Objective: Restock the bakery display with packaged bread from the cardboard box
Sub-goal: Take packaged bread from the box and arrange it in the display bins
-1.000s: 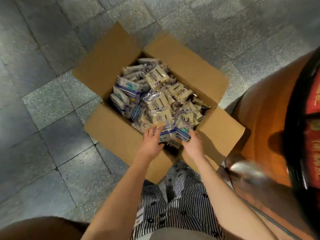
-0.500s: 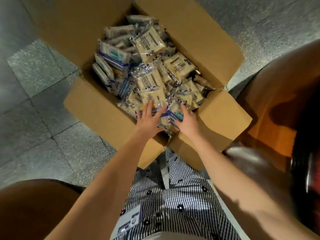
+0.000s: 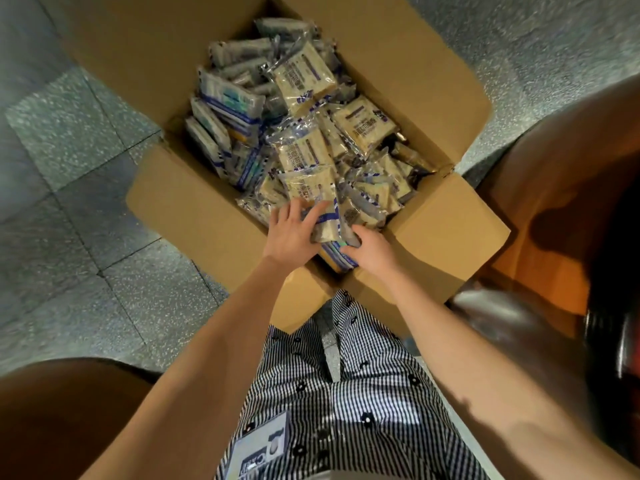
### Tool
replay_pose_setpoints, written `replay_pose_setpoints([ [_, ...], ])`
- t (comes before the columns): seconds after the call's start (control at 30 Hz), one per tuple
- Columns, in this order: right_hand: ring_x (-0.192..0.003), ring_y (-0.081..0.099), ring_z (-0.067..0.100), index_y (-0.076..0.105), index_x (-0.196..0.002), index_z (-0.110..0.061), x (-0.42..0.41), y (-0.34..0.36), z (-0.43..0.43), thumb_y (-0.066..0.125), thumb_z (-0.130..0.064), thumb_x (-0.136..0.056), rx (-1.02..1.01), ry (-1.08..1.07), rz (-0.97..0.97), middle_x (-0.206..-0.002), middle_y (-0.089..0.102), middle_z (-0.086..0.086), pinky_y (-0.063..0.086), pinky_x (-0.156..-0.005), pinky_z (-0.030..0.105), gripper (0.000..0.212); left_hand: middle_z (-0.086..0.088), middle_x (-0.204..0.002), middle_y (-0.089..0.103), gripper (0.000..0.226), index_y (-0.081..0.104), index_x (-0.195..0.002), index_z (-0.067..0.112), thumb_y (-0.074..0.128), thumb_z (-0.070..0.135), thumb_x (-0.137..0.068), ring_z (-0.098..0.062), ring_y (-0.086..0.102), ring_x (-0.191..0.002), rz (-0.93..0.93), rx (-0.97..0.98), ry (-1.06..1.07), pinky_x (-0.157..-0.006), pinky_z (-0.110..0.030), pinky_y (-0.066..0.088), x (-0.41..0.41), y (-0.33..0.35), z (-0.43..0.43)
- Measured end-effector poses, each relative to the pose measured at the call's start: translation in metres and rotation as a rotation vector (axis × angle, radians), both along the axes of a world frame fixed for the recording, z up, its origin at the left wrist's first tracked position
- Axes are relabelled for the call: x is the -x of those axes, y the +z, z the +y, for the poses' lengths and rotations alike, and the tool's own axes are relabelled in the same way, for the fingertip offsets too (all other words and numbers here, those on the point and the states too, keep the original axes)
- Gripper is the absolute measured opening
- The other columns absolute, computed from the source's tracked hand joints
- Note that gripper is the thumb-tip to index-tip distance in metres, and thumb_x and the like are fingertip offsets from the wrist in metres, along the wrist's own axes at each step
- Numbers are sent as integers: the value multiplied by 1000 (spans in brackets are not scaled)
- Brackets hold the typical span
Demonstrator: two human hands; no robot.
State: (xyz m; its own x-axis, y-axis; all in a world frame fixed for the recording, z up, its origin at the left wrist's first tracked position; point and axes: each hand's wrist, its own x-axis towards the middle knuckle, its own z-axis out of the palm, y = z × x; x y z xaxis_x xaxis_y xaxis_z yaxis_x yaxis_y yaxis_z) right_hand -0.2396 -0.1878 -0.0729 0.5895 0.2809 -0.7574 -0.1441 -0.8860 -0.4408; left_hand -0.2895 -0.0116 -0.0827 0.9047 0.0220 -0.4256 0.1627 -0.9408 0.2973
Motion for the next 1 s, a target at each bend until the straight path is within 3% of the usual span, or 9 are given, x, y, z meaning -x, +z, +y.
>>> replay_pose_setpoints([
  [0.17, -118, 58, 27, 52, -138, -12, 12, 12, 10, 66, -25, -92, -12, -200, -51, -131, 62, 6, 47, -95, 36, 50, -11, -132, 46, 66, 35, -148, 23, 63, 31, -89, -37, 49, -116, 21, 127, 30, -93, -50, 47, 5, 14, 14],
  [0.33, -112, 60, 28, 55, -132, -8, 20, 37, 11, 65, -22, -93, -22, -420, -124, -124, 65, 8, 51, -90, 39, 43, -15, -120, 58, 51, 40, -147, 12, 51, 10, -97, -34, 60, -93, -148, 219, 184, -72, -48, 53, 7, 38, 23],
  [0.53, -90, 54, 14, 57, -121, -7, 31, 96, 34, 64, -9, -93, -136, -704, -232, -100, 57, -6, 45, -79, 27, 29, -8, -133, 60, 54, 28, -151, 20, 49, 24, -102, -22, 65, -101, -177, 456, 573, -85, -38, 55, 13, 90, 44],
  [0.57, -89, 55, 14, 58, -115, -9, 34, 107, 40, 64, -9, -92, -170, -725, -260, -96, 57, -9, 46, -78, 28, 23, -7, -129, 62, 54, 26, -152, 21, 47, 22, -102, -21, 65, -96, -193, 497, 626, -78, -36, 56, 17, 99, 49],
  [0.63, -93, 59, 16, 58, -107, -14, 43, 130, 53, 64, -9, -92, -240, -752, -311, -92, 57, -16, 47, -80, 27, 17, 0, -107, 66, 55, 21, -154, 24, 43, 19, -103, -15, 62, -73, -241, 601, 707, -58, -31, 50, 27, 120, 58],
  [0.7, -102, 56, 11, 58, -118, -12, 52, 152, 68, 64, -11, -93, -305, -746, -341, -103, 56, -15, 44, -86, 24, 27, 11, -91, 60, 56, 18, -154, 29, 41, 18, -104, -17, 55, -58, -295, 692, 763, -50, -35, 45, 40, 139, 72],
  [0.8, -105, 54, 9, 54, -128, -8, 66, 182, 88, 64, -8, -93, -391, -739, -373, -107, 57, -12, 41, -90, 19, 36, 5, -89, 61, 59, 16, -153, 38, 39, 16, -104, -27, 51, -56, -366, 773, 817, -48, -40, 44, 63, 165, 97],
  [0.87, -105, 59, 14, 54, -127, -7, 74, 198, 102, 65, -4, -91, -431, -727, -366, -105, 60, -8, 46, -91, 24, 37, 4, -85, 64, 61, 19, -152, 42, 38, 12, -103, -19, 49, -54, -424, 822, 836, -48, -34, 42, 80, 180, 111],
  [1.0, -103, 61, 8, 49, -140, -8, 89, 230, 131, 63, -5, -93, -544, -626, -299, -116, 62, -8, 52, -92, 30, 49, 34, -100, 58, 51, 46, -142, 30, 36, 3, -100, 2, 56, -71, -481, 846, 879, -63, -23, 47, 114, 204, 139],
])
